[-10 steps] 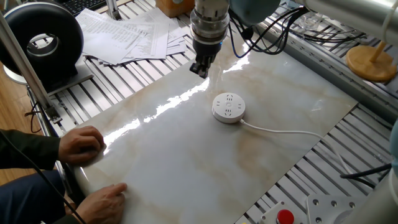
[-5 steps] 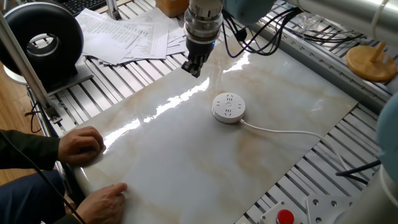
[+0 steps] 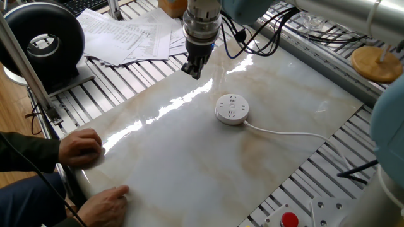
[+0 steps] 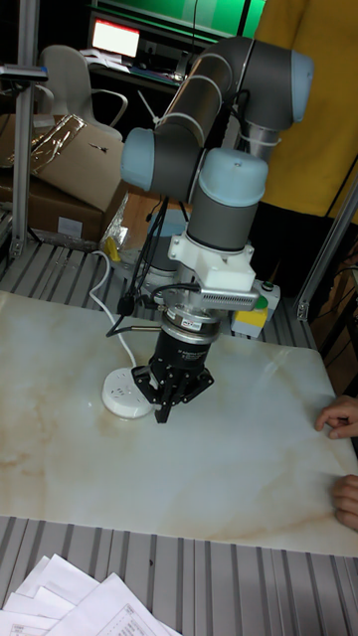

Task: Turn on the power strip by pressing the button

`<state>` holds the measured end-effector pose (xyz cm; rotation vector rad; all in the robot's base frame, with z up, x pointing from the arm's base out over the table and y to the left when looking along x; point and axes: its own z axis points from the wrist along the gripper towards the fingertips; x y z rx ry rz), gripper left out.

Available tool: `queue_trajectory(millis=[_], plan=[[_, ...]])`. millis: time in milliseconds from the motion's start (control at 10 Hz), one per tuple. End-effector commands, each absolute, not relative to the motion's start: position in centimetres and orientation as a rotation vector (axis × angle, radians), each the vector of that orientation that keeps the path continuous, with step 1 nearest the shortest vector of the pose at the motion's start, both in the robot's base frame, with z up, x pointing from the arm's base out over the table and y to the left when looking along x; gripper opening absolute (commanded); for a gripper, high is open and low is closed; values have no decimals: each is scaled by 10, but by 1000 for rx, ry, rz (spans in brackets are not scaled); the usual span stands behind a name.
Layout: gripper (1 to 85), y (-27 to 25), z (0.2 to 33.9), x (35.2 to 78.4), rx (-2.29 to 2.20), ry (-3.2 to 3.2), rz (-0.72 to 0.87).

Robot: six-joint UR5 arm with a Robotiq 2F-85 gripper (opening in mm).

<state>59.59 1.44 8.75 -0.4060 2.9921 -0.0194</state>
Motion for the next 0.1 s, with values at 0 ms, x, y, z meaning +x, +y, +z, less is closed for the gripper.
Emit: queue_trajectory(millis=[0], plan=[[10,19,86,595,-415,3003,15]])
